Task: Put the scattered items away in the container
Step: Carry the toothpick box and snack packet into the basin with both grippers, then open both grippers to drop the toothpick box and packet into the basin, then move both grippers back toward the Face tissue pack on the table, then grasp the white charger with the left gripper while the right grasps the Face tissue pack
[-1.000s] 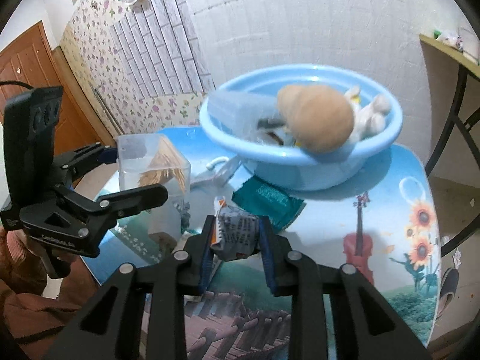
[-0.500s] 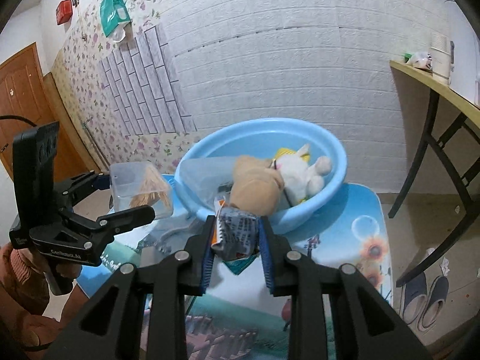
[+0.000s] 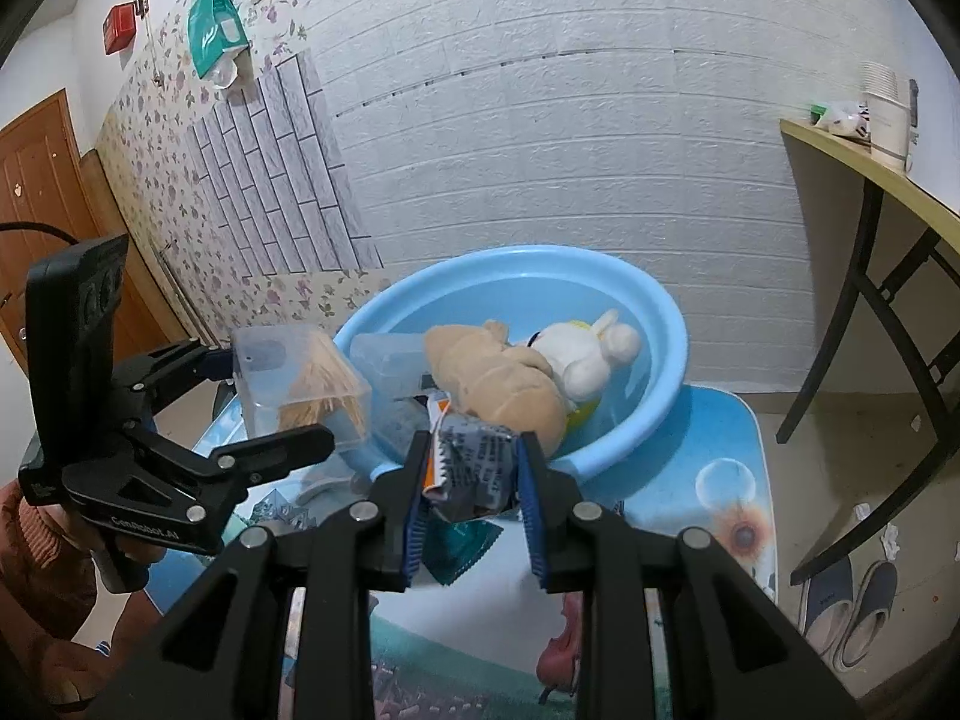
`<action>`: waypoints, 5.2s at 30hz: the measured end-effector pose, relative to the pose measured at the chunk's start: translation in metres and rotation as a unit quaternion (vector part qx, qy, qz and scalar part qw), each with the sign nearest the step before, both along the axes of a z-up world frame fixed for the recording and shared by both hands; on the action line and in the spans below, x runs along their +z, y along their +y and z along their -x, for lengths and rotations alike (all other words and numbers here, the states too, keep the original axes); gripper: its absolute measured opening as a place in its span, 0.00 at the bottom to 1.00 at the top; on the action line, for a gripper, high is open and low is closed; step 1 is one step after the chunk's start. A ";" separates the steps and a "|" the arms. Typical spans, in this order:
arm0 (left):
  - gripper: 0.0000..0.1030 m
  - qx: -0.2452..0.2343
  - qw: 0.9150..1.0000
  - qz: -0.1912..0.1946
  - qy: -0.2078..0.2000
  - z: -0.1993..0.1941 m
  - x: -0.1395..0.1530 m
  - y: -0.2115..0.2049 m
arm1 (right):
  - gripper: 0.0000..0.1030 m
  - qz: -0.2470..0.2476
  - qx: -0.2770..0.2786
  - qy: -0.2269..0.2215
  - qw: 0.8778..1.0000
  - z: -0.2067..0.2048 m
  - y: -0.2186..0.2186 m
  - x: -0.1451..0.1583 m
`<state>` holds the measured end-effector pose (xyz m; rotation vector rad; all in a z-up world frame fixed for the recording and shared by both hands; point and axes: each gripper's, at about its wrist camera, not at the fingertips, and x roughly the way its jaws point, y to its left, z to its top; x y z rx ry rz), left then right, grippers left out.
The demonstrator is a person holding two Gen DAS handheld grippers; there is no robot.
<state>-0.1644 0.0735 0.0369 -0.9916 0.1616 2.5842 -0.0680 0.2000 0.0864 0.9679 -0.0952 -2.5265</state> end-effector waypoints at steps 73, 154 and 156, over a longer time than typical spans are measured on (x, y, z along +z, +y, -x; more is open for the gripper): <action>0.90 0.085 0.995 -0.007 -0.045 -0.070 -0.050 -0.034 | 0.31 -0.031 0.022 -0.076 0.996 -0.046 -0.032 -0.063; 0.36 0.099 0.992 -0.005 -0.083 -0.106 -0.092 -0.052 | 0.56 -0.115 0.034 -0.085 0.989 -0.063 -0.048 -0.102; 0.36 0.101 0.991 -0.003 -0.084 -0.105 -0.094 -0.052 | 0.56 -0.118 0.032 -0.087 0.989 -0.063 -0.049 -0.104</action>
